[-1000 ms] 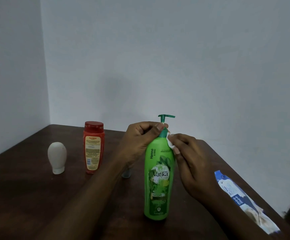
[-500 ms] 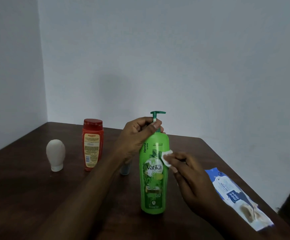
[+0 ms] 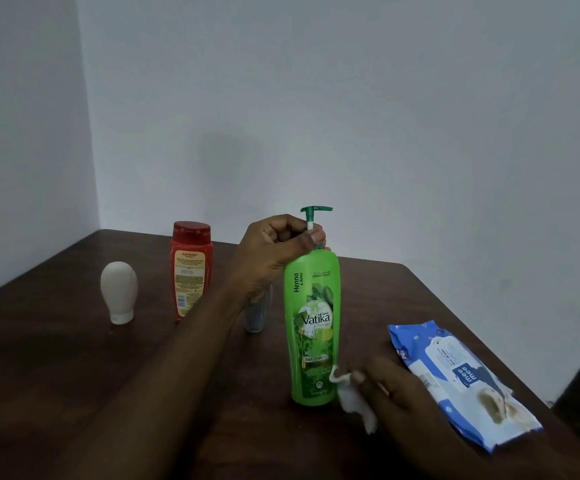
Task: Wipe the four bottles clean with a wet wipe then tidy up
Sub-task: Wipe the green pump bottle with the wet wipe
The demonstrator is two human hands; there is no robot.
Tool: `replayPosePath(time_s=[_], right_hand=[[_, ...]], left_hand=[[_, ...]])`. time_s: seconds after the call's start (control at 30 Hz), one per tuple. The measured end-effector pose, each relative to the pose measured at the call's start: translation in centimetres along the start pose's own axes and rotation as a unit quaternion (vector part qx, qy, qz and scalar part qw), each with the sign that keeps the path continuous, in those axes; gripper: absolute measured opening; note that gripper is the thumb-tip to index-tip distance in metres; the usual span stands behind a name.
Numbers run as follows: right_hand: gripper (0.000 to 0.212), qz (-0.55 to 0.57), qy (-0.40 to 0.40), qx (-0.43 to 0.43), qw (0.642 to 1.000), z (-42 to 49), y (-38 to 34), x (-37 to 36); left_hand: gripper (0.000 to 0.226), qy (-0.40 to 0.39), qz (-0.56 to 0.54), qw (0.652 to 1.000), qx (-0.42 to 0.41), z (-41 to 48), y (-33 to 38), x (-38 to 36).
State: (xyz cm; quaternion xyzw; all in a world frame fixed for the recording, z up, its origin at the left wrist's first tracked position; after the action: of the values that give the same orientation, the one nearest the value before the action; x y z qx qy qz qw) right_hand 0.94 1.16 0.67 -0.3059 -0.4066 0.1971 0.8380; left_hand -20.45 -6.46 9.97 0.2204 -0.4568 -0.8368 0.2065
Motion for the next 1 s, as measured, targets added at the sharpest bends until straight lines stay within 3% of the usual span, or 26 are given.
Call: replayPosePath(time_s=[0.07, 0.17, 0.4, 0.63, 0.73, 0.87, 1.0], right_hand=[[0.024, 0.119, 0.053, -0.097, 0.987, 0.8, 0.8, -0.1], [0.030, 0.216, 0.123, -0.111, 0.962, 3.0, 0.1, 0.3], [0.027, 0.047, 0.168, 0.099, 0.980, 5.7, -4.9, 1.6], [0.024, -0.058, 0.075, 0.070, 0.993, 0.4, -1.0, -0.5], [0.022, -0.033, 0.067, 0.007, 0.997, -0.4, 0.0, -0.5], [0.025, 0.098, 0.114, -0.079, 0.986, 1.5, -0.4, 0.1], [0.027, 0.066, 0.153, 0.041, 0.985, 5.7, -5.0, 1.3]], left_hand=[[0.013, -0.005, 0.006, 1.000, -0.006, 0.1, 0.0, 0.0], [0.020, 0.005, 0.006, 1.000, -0.006, 0.3, -0.2, 0.3], [0.016, 0.021, 0.053, 0.998, -0.011, 0.4, -0.7, 0.8], [0.014, 0.036, 0.055, 0.998, -0.005, 0.6, -1.3, 1.4], [0.013, 0.026, 0.044, 0.999, -0.005, 0.5, -1.2, 1.2], [0.014, 0.007, 0.025, 1.000, -0.008, 0.5, -1.0, 0.2], [0.023, 0.000, 0.007, 1.000, -0.014, 0.2, -0.6, -0.2]])
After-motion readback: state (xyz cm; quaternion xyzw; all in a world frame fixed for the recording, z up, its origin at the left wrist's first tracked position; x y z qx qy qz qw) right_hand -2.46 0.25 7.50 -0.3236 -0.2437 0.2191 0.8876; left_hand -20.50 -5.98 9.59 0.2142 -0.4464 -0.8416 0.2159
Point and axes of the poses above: each hand's wrist, its own z-axis towards the middle knuckle, its own x-axis out of the back of the hand, y = z × x, the point moved 7 cm from there along z, towards the middle knuckle, and after that the axes turned 7 degrees about z, right-handed, at the moved point
